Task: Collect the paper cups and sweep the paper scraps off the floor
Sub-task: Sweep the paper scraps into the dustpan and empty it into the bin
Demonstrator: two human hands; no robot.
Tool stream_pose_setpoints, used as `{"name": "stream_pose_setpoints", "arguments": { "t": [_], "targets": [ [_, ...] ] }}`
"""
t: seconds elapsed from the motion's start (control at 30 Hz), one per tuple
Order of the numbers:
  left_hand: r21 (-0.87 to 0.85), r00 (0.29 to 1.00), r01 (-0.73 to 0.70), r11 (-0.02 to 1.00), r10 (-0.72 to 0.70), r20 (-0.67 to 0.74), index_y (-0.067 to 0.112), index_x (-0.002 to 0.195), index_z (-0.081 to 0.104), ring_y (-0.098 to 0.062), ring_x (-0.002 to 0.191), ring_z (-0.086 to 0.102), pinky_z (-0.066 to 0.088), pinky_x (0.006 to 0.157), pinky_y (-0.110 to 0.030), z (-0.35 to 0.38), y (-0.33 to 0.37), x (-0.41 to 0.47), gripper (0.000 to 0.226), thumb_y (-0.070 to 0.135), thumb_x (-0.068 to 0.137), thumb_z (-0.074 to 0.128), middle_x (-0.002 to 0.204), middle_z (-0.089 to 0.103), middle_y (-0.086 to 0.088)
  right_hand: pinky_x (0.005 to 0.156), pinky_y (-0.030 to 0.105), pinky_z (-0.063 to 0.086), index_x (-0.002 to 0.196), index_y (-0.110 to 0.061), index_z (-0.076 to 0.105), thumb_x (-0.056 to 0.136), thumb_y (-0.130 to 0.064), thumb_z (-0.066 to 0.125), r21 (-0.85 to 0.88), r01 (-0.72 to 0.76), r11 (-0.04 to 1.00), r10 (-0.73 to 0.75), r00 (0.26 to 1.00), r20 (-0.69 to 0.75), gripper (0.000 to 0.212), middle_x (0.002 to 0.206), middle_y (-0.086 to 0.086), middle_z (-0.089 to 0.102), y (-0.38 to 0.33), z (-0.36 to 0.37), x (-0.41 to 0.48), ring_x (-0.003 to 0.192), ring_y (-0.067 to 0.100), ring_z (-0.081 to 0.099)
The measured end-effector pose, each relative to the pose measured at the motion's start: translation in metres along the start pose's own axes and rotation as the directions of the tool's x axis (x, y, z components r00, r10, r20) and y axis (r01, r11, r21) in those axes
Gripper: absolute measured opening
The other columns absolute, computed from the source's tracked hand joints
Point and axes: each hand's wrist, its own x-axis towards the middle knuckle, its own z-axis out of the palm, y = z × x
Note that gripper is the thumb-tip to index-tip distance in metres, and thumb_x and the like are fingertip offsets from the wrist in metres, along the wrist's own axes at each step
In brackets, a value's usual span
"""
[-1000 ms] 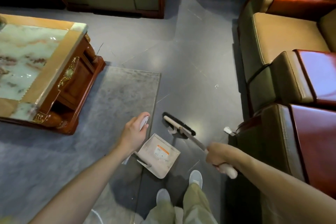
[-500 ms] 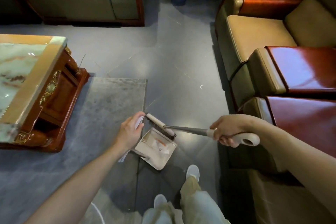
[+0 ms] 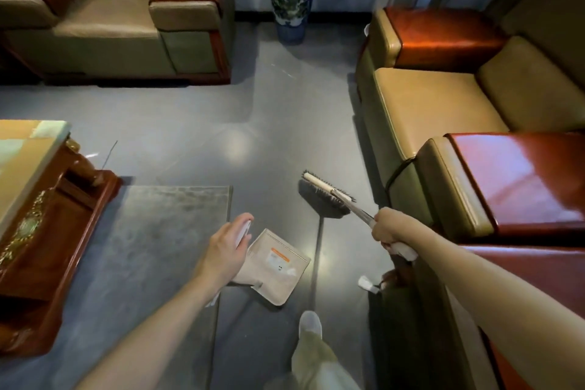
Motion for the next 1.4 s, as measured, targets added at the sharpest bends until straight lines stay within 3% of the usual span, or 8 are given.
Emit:
{"name": "stream_pose_setpoints", "arguments": {
  "t": [0.33,0.5,0.6,0.73,0.9,1.13,1.3,1.4],
  "targets": [
    [0.029,0.996,0.013,1.000,-0.016,0.091,0.031,0.130,0.051,-0.027,0.099,0.057,0.046,0.083,-0.037,0.035,0.025,0.124,0.037,0.018,0.095,0.050,0.109,0.058,-0.007,0.038,0.020,0.036,0.121,-0.007,0.053,0.091,-0.016,0.050,-0.025,-0.101,0.995,0.103,0.986,0.134,0.032,0.067,-0.002,0.054,0.014,-0.022,0.105,0.052,0.009,0.053],
    [0.029,0.993,-0.013,0.999,0.009,0.118,0.028,0.129,0.051,-0.027,0.102,0.056,0.045,0.085,-0.036,0.041,0.032,0.134,0.036,0.017,0.095,0.050,0.113,0.058,-0.006,0.059,0.022,0.042,0.116,-0.006,0.057,0.086,-0.017,0.053,-0.065,0.005,0.998,0.012,0.966,0.258,0.032,0.088,0.002,0.064,-0.012,-0.013,0.063,0.064,0.014,0.053],
    [0.017,0.989,-0.015,1.000,0.013,0.147,0.028,0.132,0.049,-0.025,0.101,0.054,0.041,0.081,-0.030,0.042,0.033,0.134,0.037,0.018,0.096,0.049,0.115,0.056,-0.006,0.063,0.025,0.047,0.110,-0.007,0.059,0.083,-0.015,0.053,-0.019,0.011,1.000,-0.003,0.924,0.381,0.028,0.075,0.001,0.057,-0.026,-0.014,0.015,0.071,0.016,0.059],
    [-0.014,0.986,-0.051,0.999,0.053,0.155,0.022,0.131,0.049,-0.026,0.097,0.053,0.035,0.078,-0.028,0.035,0.030,0.123,0.036,0.014,0.096,0.049,0.114,0.055,-0.013,0.057,0.023,0.040,0.119,-0.002,0.059,0.087,-0.013,0.049,0.109,-0.005,0.994,-0.047,0.879,0.475,0.035,0.077,0.005,0.056,-0.031,-0.014,-0.054,0.065,0.015,0.052],
    [-0.011,0.972,-0.124,0.992,0.124,0.198,0.018,0.129,0.050,-0.034,0.103,0.054,0.036,0.080,-0.030,0.019,0.015,0.083,0.035,0.012,0.095,0.051,0.111,0.057,-0.017,0.047,0.022,0.035,0.124,0.000,0.053,0.093,-0.008,0.047,0.423,-0.249,0.871,-0.011,0.852,0.523,0.033,0.060,0.002,0.047,-0.008,0.001,-0.122,0.049,0.011,0.042],
    [-0.003,0.951,-0.222,0.975,0.217,0.220,0.015,0.126,0.055,-0.034,0.100,0.058,0.036,0.081,-0.028,0.009,0.004,0.012,0.034,0.010,0.092,0.055,0.107,0.060,-0.016,0.040,0.021,0.038,0.112,-0.008,0.052,0.092,-0.005,0.052,0.564,-0.357,0.744,0.091,0.891,0.444,0.020,0.054,0.004,0.051,0.030,0.036,-0.170,0.043,0.011,0.044],
    [0.015,0.962,-0.211,0.977,0.205,0.178,0.019,0.124,0.056,-0.034,0.095,0.059,0.044,0.082,-0.035,-0.006,0.004,-0.047,0.034,0.012,0.091,0.056,0.104,0.061,-0.015,0.045,0.025,0.043,0.112,-0.006,0.056,0.092,-0.006,0.050,0.413,-0.275,0.868,0.177,0.949,0.259,0.021,0.070,0.007,0.057,0.053,0.087,-0.166,0.052,0.016,0.052],
    [0.034,0.977,-0.183,0.983,0.178,0.121,0.017,0.125,0.057,-0.035,0.093,0.059,0.043,0.080,-0.035,-0.017,0.002,-0.098,0.034,0.010,0.091,0.057,0.100,0.060,-0.017,0.065,0.027,0.046,0.117,-0.005,0.060,0.094,-0.012,0.049,0.219,-0.214,0.952,0.176,0.968,0.178,0.027,0.091,0.005,0.061,0.067,0.139,-0.163,0.081,0.018,0.061]
  ]
}}
